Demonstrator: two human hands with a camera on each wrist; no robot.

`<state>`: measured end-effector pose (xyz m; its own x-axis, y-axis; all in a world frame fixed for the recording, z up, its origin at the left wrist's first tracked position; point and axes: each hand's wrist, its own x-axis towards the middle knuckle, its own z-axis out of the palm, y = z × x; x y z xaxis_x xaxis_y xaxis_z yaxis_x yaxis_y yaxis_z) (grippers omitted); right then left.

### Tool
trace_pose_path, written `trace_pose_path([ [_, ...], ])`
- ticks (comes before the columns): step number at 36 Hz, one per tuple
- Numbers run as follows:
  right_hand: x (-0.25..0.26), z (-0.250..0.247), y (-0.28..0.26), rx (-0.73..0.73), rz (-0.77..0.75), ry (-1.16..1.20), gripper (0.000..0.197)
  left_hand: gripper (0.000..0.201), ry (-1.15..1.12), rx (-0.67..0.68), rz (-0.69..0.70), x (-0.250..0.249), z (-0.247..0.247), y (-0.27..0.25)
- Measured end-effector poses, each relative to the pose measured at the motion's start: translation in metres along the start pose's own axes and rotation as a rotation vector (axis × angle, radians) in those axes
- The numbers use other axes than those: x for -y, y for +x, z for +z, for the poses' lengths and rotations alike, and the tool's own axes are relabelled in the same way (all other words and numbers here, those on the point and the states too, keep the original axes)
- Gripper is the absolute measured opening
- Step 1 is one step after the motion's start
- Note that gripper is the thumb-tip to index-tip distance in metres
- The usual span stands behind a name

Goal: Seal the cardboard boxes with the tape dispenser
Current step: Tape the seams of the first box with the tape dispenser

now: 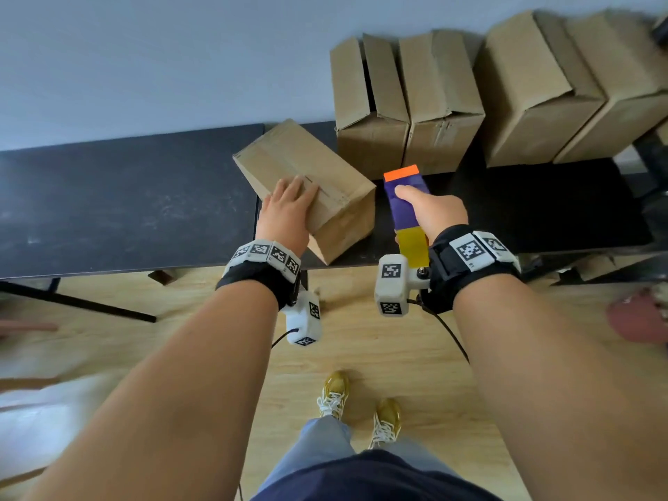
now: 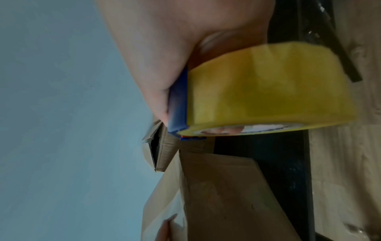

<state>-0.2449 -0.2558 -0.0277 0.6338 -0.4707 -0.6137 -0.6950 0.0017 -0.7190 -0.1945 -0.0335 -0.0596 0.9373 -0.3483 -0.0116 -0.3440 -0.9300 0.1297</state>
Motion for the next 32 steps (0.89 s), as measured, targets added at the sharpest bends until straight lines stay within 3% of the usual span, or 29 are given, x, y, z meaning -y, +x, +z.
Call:
trace_pose_path([
  [4,-0.006,0.002,-0.003,0.008,0.007,0.039,0.078,0.071,0.093,-0.035,0.011,-0.009,0.002,-0.014],
  [7,-0.010,0.002,-0.008,0.005,0.003,0.057,0.084,0.067,0.166,-0.045,0.027,-0.020,0.002,-0.020],
  [15,-0.017,0.004,-0.017,0.008,-0.032,-0.001,0.077,0.068,0.233,-0.071,0.077,-0.047,0.014,-0.035],
  [19,-0.025,0.004,-0.014,-0.018,-0.049,-0.048,0.054,0.096,0.185,0.044,0.031,-0.041,0.029,-0.042],
  [22,-0.032,0.005,-0.008,-0.004,-0.056,-0.062,0.045,0.100,0.216,0.076,0.056,-0.039,0.029,-0.045],
  [32,-0.019,0.016,-0.021,0.063,-0.079,-0.019,0.060,0.097,0.313,0.014,0.021,-0.032,0.008,-0.047],
])
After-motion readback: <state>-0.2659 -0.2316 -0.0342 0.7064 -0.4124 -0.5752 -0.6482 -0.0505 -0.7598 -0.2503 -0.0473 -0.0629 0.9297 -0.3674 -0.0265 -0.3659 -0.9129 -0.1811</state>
